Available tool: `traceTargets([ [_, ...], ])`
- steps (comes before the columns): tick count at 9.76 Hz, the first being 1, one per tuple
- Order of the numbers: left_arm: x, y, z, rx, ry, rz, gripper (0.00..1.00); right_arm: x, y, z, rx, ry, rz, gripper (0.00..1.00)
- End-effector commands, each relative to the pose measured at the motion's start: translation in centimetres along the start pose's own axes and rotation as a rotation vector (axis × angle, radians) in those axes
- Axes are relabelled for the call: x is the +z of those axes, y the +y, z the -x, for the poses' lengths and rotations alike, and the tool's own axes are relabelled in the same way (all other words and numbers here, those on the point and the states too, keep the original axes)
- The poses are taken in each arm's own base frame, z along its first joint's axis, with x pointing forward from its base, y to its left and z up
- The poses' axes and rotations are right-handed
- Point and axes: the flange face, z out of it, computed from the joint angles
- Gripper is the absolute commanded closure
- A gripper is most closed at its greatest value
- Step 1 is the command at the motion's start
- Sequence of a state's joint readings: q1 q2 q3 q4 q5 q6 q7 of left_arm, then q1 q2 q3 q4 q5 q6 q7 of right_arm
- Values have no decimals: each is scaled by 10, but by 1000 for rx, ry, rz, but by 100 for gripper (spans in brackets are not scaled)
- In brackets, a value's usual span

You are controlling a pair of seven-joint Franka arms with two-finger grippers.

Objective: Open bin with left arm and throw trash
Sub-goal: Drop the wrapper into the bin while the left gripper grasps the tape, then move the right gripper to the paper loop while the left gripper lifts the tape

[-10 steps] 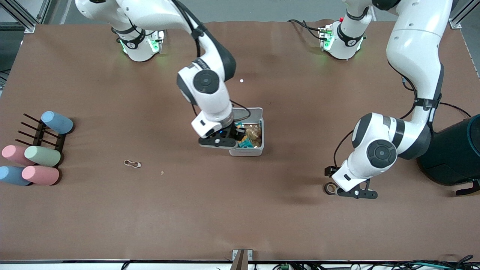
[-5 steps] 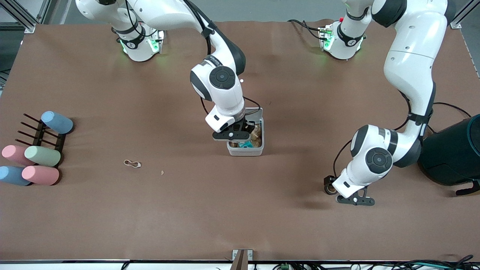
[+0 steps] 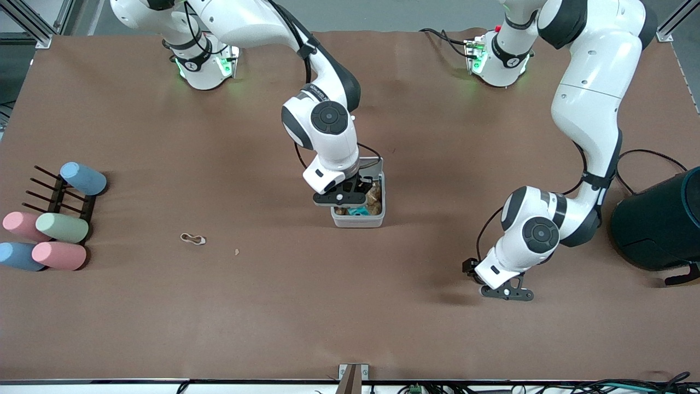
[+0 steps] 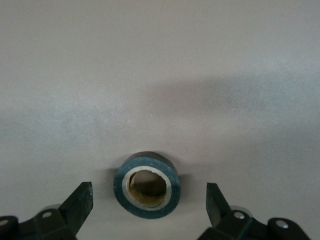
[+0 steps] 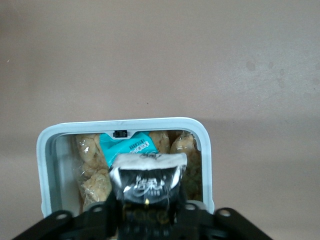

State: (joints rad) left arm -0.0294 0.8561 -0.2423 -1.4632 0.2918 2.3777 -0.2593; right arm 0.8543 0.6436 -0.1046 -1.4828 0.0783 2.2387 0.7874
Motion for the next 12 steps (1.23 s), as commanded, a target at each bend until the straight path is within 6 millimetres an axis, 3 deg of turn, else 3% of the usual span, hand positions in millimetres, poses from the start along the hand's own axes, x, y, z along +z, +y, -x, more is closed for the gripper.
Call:
traceTargets([
  [1, 8, 1, 4, -4, 17, 18, 0, -10, 3, -7, 19, 4, -12, 8],
  [2, 10, -1, 5, -5, 15, 19, 0, -15, 3, -9, 28, 10, -16, 6],
  [3, 10, -2, 5, 0, 16, 18, 0, -32, 8, -16, 40, 23, -32, 5],
  [4, 11, -3, 6, -1, 13, 17, 0, -59, 27, -35, 77, 29, -43, 4],
  [6, 12, -4, 7, -1, 10, 16, 0, -102, 83, -67, 158, -14, -4, 2],
  [8, 12, -2, 8, 5, 9, 14, 3, -93, 167, -106, 230, -57, 44, 1],
  [9, 12, -2, 8, 7, 9, 12, 23, -83, 220, -121, 221, -85, 63, 1],
  [11, 4, -3, 5, 7, 20, 11, 89, -51, 314, -134, 234, -150, 94, 1],
  [12, -5, 1, 3, 6, 33, 14, 100, -32, 347, -132, 275, -177, 109, 0],
])
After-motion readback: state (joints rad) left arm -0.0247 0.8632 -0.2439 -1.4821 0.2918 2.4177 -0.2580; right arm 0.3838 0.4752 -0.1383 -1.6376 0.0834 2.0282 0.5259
